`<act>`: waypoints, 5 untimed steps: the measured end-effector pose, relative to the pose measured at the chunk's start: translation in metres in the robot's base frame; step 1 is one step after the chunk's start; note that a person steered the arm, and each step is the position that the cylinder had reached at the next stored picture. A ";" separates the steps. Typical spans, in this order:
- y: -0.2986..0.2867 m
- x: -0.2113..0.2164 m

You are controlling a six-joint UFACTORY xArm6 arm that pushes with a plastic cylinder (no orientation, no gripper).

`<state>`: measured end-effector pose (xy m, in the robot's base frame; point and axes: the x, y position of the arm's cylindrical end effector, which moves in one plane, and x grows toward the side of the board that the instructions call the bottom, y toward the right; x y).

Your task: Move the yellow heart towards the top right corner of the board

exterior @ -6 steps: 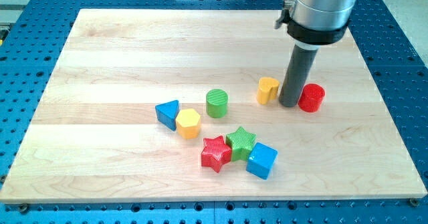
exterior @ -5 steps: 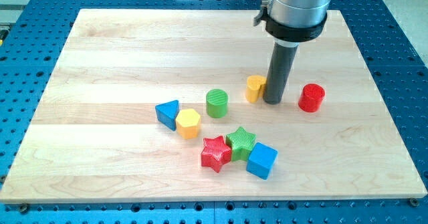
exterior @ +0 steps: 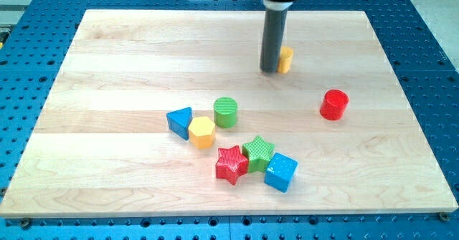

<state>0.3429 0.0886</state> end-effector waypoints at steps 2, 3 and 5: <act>0.041 0.001; 0.099 -0.042; 0.109 -0.047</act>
